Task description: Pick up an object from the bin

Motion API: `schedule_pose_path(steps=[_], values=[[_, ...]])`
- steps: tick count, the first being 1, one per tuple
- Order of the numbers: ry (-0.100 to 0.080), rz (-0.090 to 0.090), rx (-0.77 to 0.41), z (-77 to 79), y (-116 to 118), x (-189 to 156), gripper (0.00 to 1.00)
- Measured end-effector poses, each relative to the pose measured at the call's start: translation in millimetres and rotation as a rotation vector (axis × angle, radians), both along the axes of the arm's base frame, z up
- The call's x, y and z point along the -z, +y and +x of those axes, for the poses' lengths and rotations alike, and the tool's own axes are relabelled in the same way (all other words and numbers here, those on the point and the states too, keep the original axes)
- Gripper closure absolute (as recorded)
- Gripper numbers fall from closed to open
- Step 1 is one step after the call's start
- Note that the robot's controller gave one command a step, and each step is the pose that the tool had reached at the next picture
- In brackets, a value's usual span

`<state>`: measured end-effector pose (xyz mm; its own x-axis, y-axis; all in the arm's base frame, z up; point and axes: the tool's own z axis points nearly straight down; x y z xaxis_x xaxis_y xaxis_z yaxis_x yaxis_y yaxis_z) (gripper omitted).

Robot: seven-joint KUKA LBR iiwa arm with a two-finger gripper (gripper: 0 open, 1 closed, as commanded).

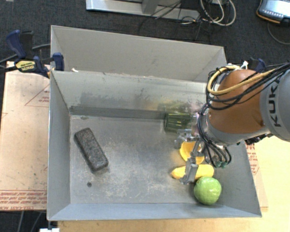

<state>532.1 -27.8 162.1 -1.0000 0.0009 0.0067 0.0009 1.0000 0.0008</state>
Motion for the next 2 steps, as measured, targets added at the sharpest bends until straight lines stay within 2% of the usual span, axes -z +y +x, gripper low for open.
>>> schedule_pose_path(steps=[2], values=[[-0.008, 0.002, -0.044, 0.5, -9.0, -0.3, 0.0]])
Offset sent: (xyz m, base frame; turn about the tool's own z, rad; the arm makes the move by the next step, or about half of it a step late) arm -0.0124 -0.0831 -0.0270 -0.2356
